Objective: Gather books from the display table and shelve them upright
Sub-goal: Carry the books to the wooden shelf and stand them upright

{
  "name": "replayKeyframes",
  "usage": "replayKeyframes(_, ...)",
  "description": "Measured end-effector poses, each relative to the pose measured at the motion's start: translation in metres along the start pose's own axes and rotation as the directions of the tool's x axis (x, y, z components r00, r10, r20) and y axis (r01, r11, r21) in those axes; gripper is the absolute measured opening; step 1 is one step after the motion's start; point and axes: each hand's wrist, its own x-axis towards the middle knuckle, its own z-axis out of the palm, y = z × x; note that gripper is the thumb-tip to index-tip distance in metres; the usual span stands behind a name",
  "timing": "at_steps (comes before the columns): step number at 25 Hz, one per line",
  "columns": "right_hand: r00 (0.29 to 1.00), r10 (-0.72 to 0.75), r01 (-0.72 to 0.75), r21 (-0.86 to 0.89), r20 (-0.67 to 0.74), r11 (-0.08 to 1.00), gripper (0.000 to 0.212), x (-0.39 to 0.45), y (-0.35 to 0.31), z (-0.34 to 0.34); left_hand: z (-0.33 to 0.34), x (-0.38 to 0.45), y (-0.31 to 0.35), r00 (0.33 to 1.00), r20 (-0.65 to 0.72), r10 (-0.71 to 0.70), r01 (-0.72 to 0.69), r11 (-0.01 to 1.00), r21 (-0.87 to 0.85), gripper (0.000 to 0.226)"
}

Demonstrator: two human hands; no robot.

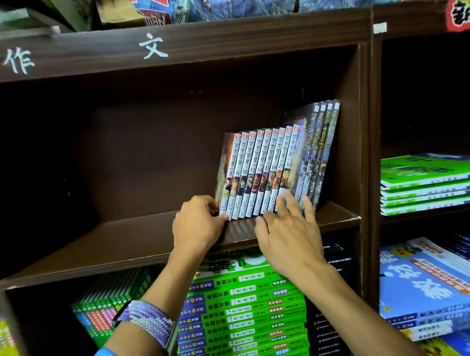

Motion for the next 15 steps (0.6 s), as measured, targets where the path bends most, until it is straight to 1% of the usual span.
replayKeyframes(3, 1.000, -0.007, 0.007, 0.013, -0.030, 1.000, 0.059, -0.005, 0.000, 0.000, 0.000, -0.004, 0.003, 1.000, 0.010, 0.027, -0.027, 0.999, 0.025, 0.018)
replayKeyframes(6, 0.997, -0.018, 0.022, 0.058, -0.074, 0.998, 0.065, -0.021, 0.002, -0.001, -0.004, -0.017, 0.003, 0.997, 0.025, 0.071, -0.073, 0.996, 0.059, 0.025)
replayKeyframes(10, 0.987, -0.015, 0.034, 0.123, -0.158, 0.992, 0.065, -0.067, 0.008, 0.004, -0.012, -0.047, -0.002, 0.982, -0.007, 0.191, -0.191, 0.982, -0.008, 0.039)
replayKeyframes(11, 0.984, 0.000, 0.027, 0.147, -0.179, 0.989, 0.066, -0.083, 0.010, 0.008, -0.013, -0.054, -0.003, 0.970, -0.024, 0.242, -0.243, 0.970, -0.007, 0.043)
replayKeyframes(13, 0.978, 0.050, -0.018, 0.159, -0.202, 0.987, 0.071, -0.126, 0.010, 0.021, -0.011, -0.070, -0.003, 0.926, -0.077, 0.370, -0.372, 0.928, -0.012, 0.052)
replayKeyframes(15, 0.975, 0.153, -0.130, 0.141, -0.162, 0.981, 0.076, -0.182, 0.007, 0.039, -0.002, -0.094, -0.002, 0.871, -0.135, 0.472, -0.486, 0.869, -0.091, 0.053)
